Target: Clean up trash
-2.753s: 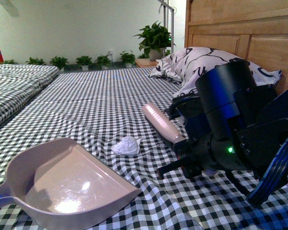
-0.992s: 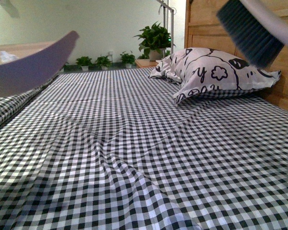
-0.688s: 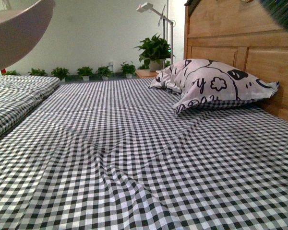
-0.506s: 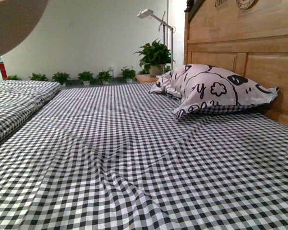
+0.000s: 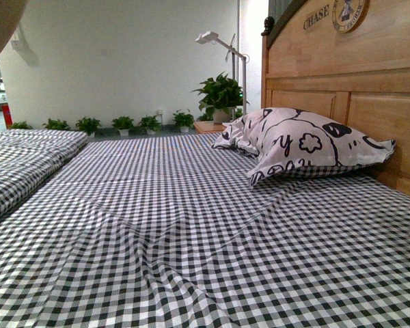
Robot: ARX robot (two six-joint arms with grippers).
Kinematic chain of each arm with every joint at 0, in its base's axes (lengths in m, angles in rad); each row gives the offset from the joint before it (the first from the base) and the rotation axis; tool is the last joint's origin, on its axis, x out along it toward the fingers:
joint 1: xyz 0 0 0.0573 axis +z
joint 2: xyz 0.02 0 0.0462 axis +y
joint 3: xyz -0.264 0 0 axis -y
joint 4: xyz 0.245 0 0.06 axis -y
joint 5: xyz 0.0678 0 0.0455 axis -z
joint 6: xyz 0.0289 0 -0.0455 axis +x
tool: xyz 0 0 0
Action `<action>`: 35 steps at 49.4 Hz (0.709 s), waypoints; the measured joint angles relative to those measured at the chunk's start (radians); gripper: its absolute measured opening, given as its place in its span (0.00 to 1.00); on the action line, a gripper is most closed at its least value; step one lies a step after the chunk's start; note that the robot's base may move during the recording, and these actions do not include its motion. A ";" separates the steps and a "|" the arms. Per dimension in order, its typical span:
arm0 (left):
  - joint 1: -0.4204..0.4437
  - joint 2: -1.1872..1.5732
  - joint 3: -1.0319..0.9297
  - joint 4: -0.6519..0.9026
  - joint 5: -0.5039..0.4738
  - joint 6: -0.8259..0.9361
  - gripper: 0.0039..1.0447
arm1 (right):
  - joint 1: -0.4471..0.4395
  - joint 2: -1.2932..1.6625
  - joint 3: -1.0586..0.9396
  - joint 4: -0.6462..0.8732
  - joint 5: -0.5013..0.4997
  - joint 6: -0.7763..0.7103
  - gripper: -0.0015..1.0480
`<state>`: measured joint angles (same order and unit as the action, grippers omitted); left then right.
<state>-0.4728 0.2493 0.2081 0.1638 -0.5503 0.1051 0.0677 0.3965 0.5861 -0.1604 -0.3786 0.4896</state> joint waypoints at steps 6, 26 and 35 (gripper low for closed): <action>0.000 -0.003 -0.006 0.001 -0.004 -0.029 0.26 | -0.019 -0.006 -0.012 -0.006 0.012 -0.012 0.19; 0.000 -0.005 -0.006 0.001 -0.004 -0.043 0.26 | -0.020 -0.008 -0.012 -0.006 0.011 -0.016 0.19; 0.000 -0.005 -0.006 0.001 -0.003 -0.043 0.26 | -0.020 -0.008 -0.012 -0.006 0.011 -0.016 0.19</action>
<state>-0.4728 0.2440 0.2016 0.1646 -0.5537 0.0616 0.0479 0.3889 0.5743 -0.1665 -0.3672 0.4740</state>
